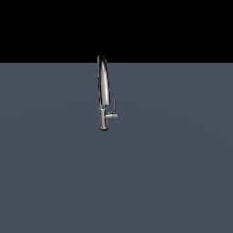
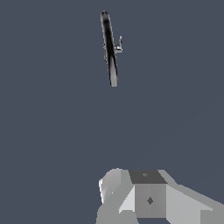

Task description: Turn on the faucet by rotating a designated handle.

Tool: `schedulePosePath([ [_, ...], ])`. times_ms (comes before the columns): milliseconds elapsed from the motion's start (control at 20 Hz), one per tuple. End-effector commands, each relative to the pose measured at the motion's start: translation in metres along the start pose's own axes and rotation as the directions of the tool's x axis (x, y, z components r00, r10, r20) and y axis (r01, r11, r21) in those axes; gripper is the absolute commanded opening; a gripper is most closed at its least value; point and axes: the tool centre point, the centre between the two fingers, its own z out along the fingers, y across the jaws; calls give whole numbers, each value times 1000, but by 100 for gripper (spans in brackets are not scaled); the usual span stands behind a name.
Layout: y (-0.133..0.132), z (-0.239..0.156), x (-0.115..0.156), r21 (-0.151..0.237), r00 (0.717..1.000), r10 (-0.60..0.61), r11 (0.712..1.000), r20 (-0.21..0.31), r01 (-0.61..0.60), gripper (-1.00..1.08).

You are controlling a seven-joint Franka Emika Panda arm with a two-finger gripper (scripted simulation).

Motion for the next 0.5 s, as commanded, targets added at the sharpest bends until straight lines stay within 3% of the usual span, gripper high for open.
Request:
schedulePosePath([
  [0, 0, 0, 0, 0, 1000, 0, 1000, 0, 0, -100],
  [450, -2, 2, 11, 22, 999, 23, 999, 26, -23, -100],
])
